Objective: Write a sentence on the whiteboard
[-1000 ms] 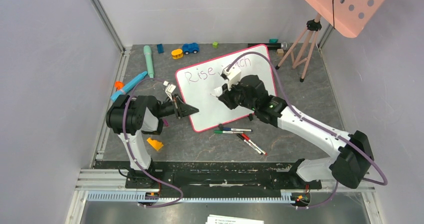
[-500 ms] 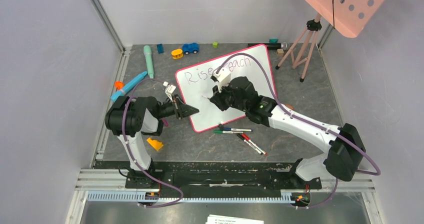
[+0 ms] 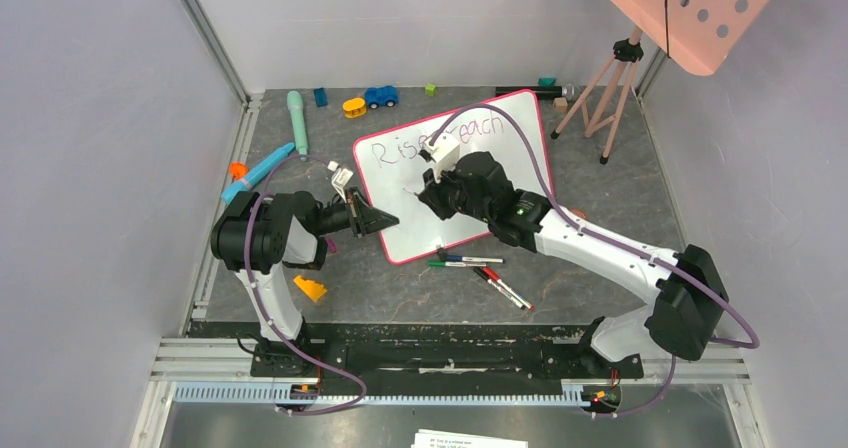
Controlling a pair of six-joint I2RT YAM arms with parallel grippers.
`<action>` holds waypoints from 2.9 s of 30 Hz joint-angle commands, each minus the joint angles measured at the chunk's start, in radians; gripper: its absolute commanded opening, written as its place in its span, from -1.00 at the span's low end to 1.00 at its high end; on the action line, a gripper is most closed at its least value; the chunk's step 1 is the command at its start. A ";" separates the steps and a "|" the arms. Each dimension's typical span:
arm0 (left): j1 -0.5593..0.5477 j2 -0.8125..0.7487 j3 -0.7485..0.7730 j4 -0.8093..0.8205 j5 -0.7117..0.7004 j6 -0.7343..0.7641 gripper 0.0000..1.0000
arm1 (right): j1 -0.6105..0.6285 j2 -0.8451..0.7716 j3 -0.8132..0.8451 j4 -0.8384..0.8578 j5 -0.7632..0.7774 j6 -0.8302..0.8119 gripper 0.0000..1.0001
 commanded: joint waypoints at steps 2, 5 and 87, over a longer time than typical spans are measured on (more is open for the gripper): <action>-0.017 0.006 0.004 0.055 0.070 0.087 -0.86 | 0.007 0.003 0.054 0.005 0.023 -0.008 -1.00; -0.017 0.007 0.012 0.055 0.082 0.086 -0.85 | 0.007 0.009 0.060 0.004 0.028 -0.013 -1.00; -0.020 0.006 0.009 0.055 0.078 0.107 -0.86 | 0.007 0.131 0.106 -0.179 0.136 0.013 -1.00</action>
